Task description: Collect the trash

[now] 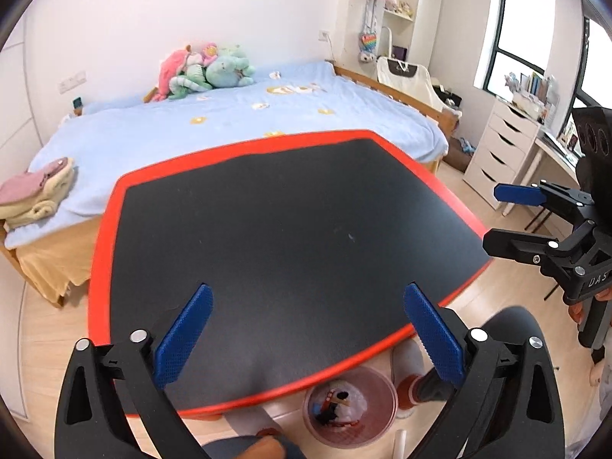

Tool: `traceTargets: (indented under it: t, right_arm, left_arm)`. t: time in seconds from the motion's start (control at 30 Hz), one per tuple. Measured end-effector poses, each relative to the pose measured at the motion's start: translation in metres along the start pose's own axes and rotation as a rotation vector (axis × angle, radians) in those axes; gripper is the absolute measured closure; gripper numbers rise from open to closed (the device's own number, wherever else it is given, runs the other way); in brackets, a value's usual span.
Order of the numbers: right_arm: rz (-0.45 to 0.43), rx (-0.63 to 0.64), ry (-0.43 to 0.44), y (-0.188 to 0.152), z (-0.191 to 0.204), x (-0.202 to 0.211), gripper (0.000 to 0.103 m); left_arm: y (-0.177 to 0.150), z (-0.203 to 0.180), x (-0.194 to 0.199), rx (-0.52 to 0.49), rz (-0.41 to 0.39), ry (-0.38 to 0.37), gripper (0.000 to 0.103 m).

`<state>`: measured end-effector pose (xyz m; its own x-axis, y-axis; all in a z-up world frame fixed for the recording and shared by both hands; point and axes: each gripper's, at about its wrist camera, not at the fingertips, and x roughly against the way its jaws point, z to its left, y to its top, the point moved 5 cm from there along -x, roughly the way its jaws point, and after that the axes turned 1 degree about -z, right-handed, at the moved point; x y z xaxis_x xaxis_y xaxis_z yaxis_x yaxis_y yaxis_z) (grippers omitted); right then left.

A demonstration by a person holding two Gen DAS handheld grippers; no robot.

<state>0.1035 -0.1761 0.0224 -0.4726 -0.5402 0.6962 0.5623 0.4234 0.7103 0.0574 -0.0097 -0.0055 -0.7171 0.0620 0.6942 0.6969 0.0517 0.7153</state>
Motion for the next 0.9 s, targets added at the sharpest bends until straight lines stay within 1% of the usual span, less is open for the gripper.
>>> traceTargets:
  t: [0.1,0.37,0.47,0.53,0.9]
  right_arm:
    - [-0.007,0.006,-0.005,0.008,0.0,-0.001,0.003]
    - [-0.01,0.016,-0.005,0.012,0.0,-0.001,0.003]
    - [-0.006,0.015,-0.006,0.01,-0.002,-0.001,0.003]
    - [-0.002,0.015,-0.007,0.009,0.0,-0.002,0.003]
    - [-0.001,0.016,-0.011,0.007,0.0,-0.003,0.003]
  left_arm:
    - [0.005,0.0,0.0,0.012,0.0,-0.006,0.006]
    - [0.013,0.003,0.003,0.048,-0.019,-0.007,0.006]
    - [0.015,0.002,0.007,0.033,-0.034,0.025,0.006]
    - [0.016,0.001,0.008,0.032,-0.032,0.016,0.006]
    - [0.016,-0.005,0.006,0.026,-0.021,0.019,0.006]
